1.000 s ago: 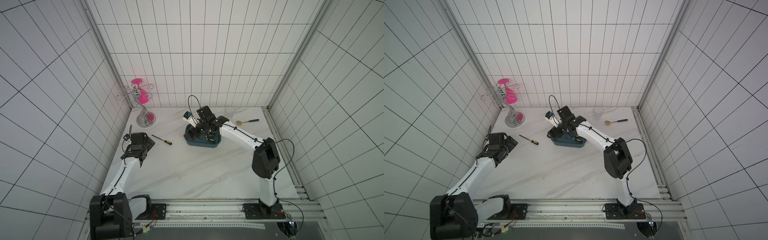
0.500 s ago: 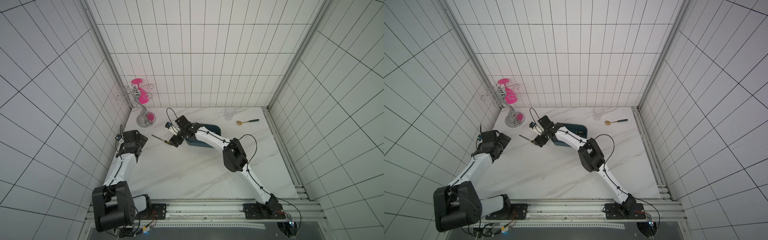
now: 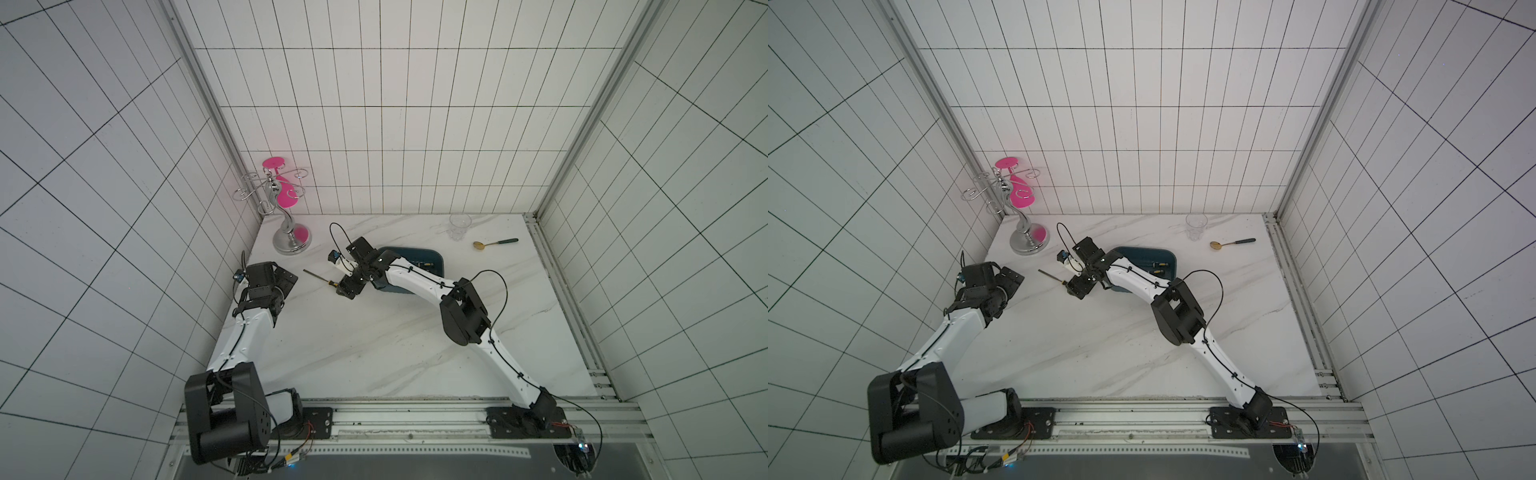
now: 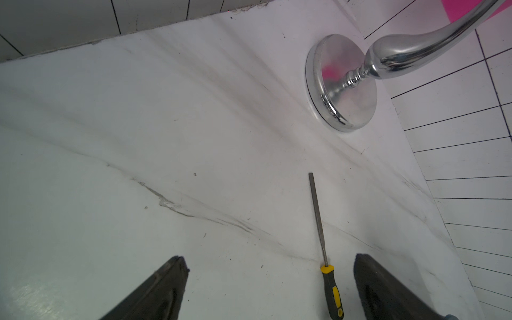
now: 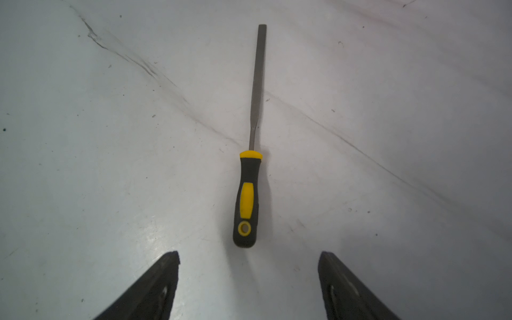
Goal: Put the file tool into the storage box
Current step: Pick up the file tool from the center of the board.
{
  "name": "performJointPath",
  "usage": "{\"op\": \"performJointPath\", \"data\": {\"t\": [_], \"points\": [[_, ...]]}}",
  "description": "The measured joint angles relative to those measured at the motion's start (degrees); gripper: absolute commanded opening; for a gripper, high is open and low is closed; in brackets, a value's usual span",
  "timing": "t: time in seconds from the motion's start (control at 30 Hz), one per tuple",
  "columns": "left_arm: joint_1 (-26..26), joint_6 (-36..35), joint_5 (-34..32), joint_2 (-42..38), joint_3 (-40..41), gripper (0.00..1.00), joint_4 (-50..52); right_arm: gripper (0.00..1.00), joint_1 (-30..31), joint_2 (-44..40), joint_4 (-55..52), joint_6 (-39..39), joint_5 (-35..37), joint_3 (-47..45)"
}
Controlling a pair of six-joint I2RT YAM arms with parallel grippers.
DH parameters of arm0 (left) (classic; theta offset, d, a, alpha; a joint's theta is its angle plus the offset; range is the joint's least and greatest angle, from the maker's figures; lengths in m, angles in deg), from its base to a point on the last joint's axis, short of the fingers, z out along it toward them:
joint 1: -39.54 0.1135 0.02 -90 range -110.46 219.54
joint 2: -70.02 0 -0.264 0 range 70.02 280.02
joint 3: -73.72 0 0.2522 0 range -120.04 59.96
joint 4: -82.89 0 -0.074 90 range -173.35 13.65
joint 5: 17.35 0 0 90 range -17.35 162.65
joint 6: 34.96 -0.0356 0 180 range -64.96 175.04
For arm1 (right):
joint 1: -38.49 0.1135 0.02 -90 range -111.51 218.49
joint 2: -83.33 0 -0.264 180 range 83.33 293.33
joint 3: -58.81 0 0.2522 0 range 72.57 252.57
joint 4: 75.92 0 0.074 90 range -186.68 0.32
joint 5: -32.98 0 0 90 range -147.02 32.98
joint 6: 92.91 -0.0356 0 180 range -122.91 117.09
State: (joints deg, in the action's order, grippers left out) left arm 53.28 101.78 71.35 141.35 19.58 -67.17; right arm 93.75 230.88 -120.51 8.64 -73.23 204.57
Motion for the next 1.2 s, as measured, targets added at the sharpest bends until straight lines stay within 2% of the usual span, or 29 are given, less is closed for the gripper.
{"op": "performJointPath", "data": {"t": [0.43,0.83,1.2], "points": [[0.0,-1.31,4.83,-0.09,0.11,0.98,-0.94,0.8,0.57,-0.26,0.0,-0.87,0.61,-0.11],[0.0,-1.77,4.09,-1.22,-0.33,0.98,-0.9,0.8,1.88,-6.75,2.82,-3.32,1.79,-0.04],[0.2,-1.75,3.28,-2.82,0.15,0.98,-1.11,0.76,2.14,2.03,2.56,-5.03,5.01,1.51]]}}
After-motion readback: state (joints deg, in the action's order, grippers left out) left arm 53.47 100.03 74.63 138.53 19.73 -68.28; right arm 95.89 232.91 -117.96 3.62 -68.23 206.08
